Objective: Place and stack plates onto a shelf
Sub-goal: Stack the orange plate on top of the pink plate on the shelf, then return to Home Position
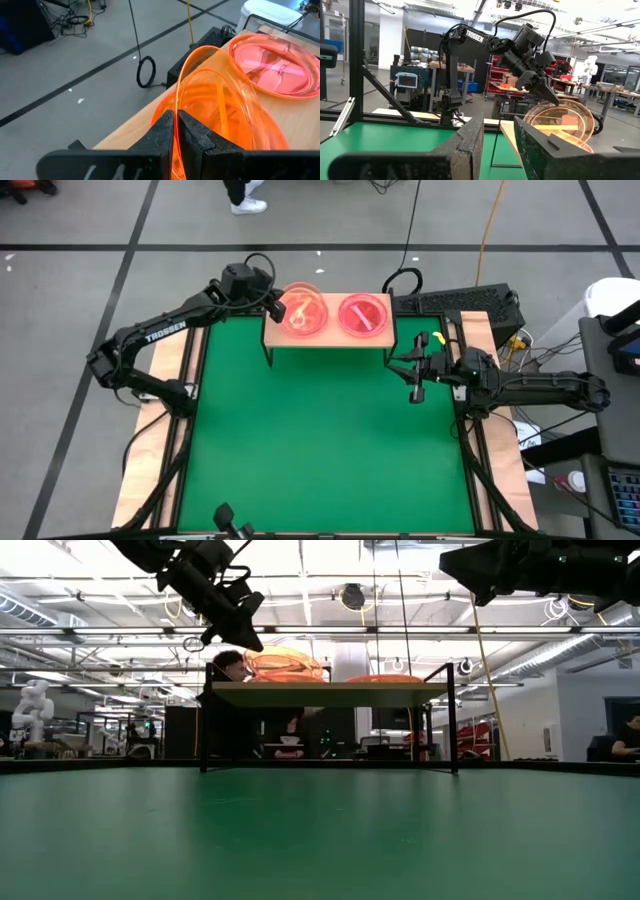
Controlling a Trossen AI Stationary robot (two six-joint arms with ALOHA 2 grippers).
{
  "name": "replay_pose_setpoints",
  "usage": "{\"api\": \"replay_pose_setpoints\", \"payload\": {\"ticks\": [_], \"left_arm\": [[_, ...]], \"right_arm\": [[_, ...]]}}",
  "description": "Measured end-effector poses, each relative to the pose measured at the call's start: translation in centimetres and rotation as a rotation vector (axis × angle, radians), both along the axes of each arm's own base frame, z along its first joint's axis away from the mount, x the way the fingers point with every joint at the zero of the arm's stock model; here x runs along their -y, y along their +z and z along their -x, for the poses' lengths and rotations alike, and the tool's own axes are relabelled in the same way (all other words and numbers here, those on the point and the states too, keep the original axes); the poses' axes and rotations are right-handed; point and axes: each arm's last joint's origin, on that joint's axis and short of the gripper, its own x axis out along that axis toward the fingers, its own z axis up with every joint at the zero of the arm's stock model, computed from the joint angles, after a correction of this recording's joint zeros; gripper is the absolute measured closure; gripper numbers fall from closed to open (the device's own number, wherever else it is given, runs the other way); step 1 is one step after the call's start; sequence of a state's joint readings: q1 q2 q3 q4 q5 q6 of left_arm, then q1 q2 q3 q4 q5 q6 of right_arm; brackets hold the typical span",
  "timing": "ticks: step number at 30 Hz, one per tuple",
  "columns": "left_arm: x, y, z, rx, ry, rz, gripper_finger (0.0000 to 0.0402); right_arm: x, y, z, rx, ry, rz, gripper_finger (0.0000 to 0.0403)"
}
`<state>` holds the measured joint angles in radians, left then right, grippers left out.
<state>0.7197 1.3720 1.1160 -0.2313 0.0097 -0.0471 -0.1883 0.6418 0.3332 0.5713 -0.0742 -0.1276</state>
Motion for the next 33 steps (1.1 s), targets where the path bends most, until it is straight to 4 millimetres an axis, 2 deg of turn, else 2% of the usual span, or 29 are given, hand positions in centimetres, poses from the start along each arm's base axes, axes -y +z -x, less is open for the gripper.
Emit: {"api": "replay_pose_setpoints", "payload": {"ticks": [6, 14, 19, 26, 33], "left_arm": [[0.0, 0.0, 0.0, -0.001, 0.000, 0.001, 0.0368], [0.0, 0.0, 0.0, -0.018, -0.012, -0.019, 0.0284], [0.0, 0.3, 0.0, -0.017, -0.023, -0.050, 0.0273], [1.7, 3.2, 1.5, 0.061, -0.053, -0.144, 0.0273], [6.4, 7.6, 4.1, 0.183, -0.144, -0.292, 0.0273]], "right_arm": [[0.0, 0.0, 0.0, 0.000, 0.000, 0.000, 0.0312], [0.0, 0.0, 0.0, 0.000, 0.000, 0.000, 0.0312], [0.0, 0.0, 0.0, 0.000, 0.001, -0.001, 0.0312], [0.0, -0.1, 0.0, -0.008, 0.001, -0.004, 0.0312], [0.0, -0.2, 0.0, -0.025, -0.002, 0.013, 0.0312]]}}
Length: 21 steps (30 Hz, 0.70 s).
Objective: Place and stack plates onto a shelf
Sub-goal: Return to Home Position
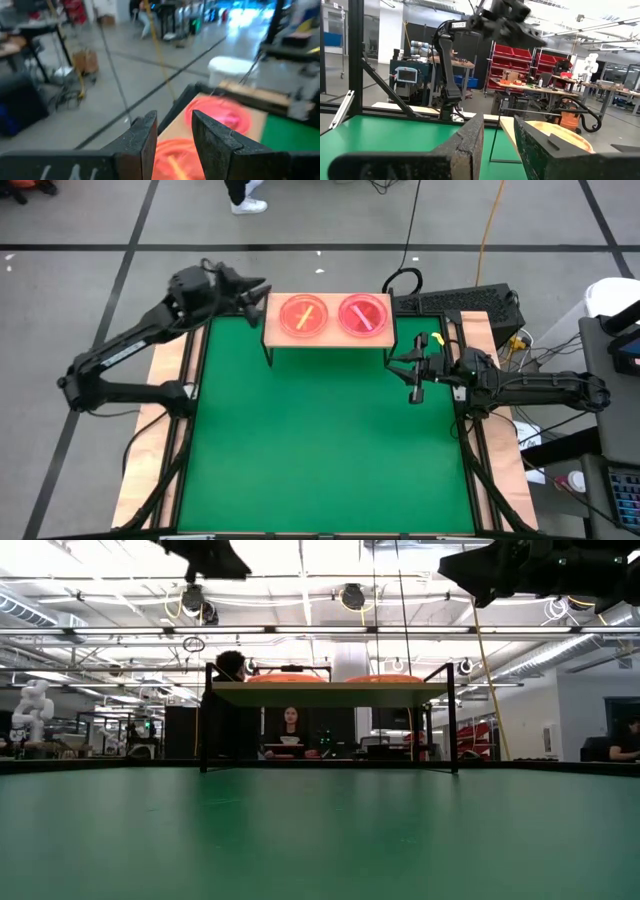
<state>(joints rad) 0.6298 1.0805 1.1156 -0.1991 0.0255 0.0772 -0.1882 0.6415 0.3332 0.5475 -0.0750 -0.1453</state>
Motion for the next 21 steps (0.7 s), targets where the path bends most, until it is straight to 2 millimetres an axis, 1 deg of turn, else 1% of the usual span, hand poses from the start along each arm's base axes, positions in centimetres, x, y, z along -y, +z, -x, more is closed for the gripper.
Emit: {"api": "replay_pose_setpoints", "payload": {"ticks": [2, 5, 9, 14, 18, 21], "left_arm": [[1.5, 0.8, 0.7, 0.028, -0.037, -0.020, 0.0275], [3.6, 0.9, 1.7, 0.057, -0.081, -0.040, 0.0292], [5.6, -0.7, 3.4, 0.065, -0.056, -0.049, 0.0323], [7.9, -2.6, 5.6, 0.193, -0.120, -0.061, 0.0351], [9.1, -4.4, 6.6, 0.274, -0.176, -0.091, 0.0375], [9.6, -5.9, 6.9, 0.284, -0.205, -0.089, 0.0391]], "right_arm": [[0.0, 0.0, 0.0, -0.005, -0.001, 0.005, 0.0312], [0.0, -0.2, 0.1, -0.023, -0.005, 0.026, 0.0312], [-0.1, 0.0, 0.7, -0.022, -0.006, 0.031, 0.0312], [-0.4, 0.6, 2.4, 0.003, -0.027, 0.051, 0.0312], [-0.4, 0.8, 3.7, 0.013, -0.118, 0.045, 0.0312], [-0.4, 0.7, 4.4, 0.009, -0.159, 0.046, 0.0312]]}}
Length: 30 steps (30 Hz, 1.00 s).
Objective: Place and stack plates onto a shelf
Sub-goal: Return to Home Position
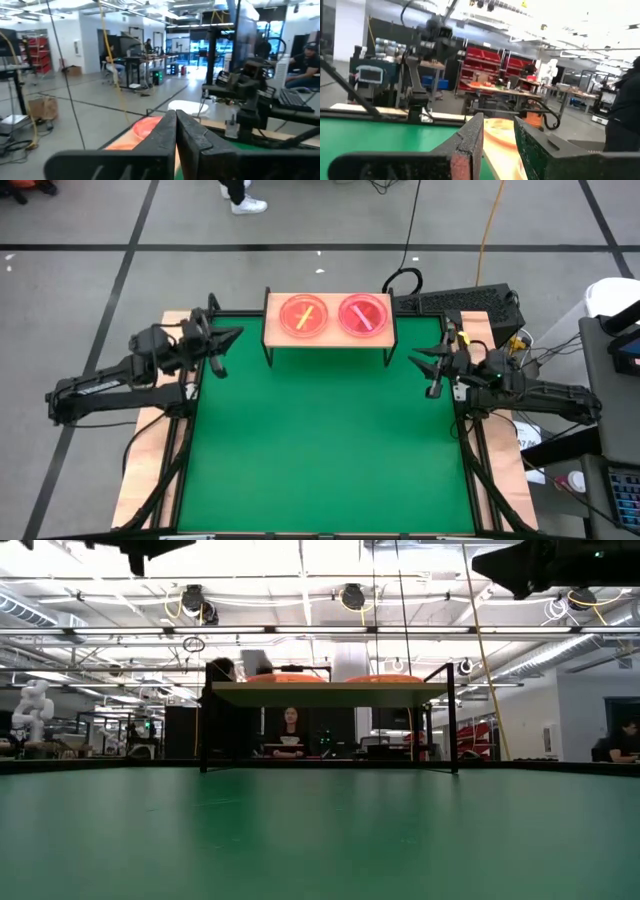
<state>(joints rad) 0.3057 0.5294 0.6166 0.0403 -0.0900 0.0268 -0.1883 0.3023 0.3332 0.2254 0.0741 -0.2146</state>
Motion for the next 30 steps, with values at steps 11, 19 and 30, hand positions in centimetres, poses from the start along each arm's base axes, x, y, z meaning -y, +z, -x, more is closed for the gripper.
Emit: {"api": "replay_pose_setpoints", "payload": {"ticks": [11, 19, 30], "left_arm": [[0.9, -3.7, -0.8, -0.046, -0.089, 0.049, 0.0398], [2.3, -1.5, 2.4, 0.074, -0.154, -0.036, 0.0398], [3.0, -4.4, 5.2, 0.102, -0.192, -0.035, 0.0399]], "right_arm": [[-0.3, -0.1, 1.8, 0.001, -0.009, 0.029, 0.0312], [-0.7, 0.0, 3.5, 0.056, -0.010, 0.039, 0.0312], [-0.6, -0.7, 3.4, 0.049, -0.009, 0.034, 0.0312]]}}
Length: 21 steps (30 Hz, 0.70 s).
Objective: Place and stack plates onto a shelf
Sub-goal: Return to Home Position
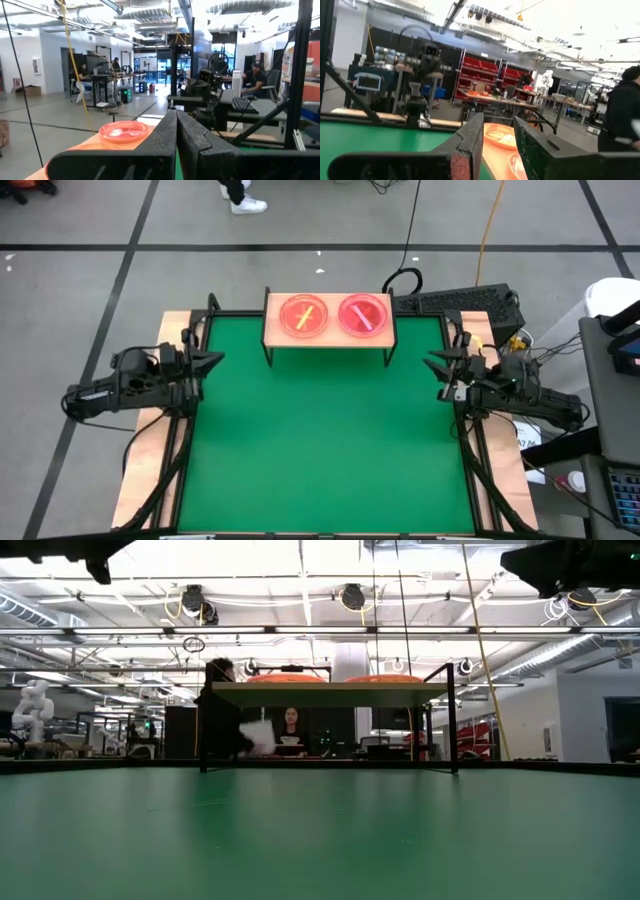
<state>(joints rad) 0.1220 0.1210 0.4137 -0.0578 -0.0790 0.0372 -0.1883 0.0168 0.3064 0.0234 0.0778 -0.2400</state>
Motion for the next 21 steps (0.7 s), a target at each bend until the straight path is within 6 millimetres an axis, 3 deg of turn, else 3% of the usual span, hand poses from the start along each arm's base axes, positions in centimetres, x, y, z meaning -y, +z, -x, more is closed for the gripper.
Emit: {"api": "replay_pose_setpoints", "payload": {"ticks": [10, 21], "left_arm": [[0.1, -3.0, 0.3, -0.018, -0.009, -0.012, 0.0399], [0.1, -7.4, -1.8, -0.051, -0.102, 0.000, 0.0399]], "right_arm": [[0.0, -0.3, 0.0, 0.019, 0.006, -0.038, 0.0312], [0.3, -4.4, -1.5, -0.042, 0.029, -0.184, 0.0312]]}}
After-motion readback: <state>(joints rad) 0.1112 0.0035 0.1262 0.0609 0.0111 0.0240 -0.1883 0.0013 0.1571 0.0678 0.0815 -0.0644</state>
